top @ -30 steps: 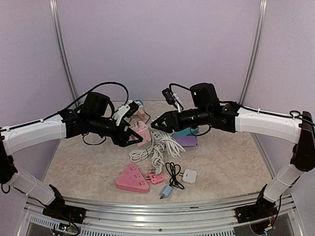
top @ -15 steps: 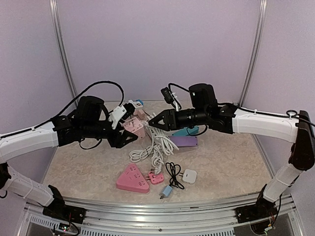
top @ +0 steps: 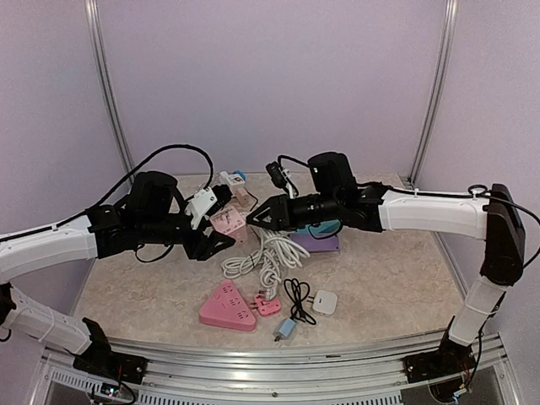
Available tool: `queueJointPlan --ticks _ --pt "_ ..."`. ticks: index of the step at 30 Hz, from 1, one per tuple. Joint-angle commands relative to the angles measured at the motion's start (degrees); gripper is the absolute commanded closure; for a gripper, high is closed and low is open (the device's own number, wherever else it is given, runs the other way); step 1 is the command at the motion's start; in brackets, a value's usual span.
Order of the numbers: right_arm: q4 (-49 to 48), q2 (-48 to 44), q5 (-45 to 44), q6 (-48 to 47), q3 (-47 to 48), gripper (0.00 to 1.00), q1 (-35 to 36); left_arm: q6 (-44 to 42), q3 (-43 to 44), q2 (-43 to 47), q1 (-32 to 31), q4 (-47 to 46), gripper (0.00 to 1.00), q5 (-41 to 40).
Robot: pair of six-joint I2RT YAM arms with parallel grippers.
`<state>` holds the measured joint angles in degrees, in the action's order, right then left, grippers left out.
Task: Pull the plug off the socket
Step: Remove the plug from the socket.
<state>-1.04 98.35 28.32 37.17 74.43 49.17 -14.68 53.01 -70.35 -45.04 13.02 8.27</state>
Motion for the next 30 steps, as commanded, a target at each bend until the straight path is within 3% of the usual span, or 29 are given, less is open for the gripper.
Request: queueJointPlan --ticks 1,5,18,30 --pt "-2.65 2.73 2.07 3.01 0.95 0.57 -0.48 -1.22 0.14 3.24 -1.17 -7.16 0.93 0.57" --pt "-5.38 3.58 5.01 4.5 0.96 0.61 -0.55 -1.18 -0.44 3.8 -1.41 -8.23 0.93 0.59" --pt "-10.18 2.63 7.78 7.77 -1.89 0.99 -1.25 -1.35 -1.03 4.52 -2.07 -9.02 0.93 0.25" --pt "-15.37 0.0 9.03 10.37 -5.86 1.0 -2.64 -0.81 -2.67 6.68 -2.51 -11.18 0.94 5.46"
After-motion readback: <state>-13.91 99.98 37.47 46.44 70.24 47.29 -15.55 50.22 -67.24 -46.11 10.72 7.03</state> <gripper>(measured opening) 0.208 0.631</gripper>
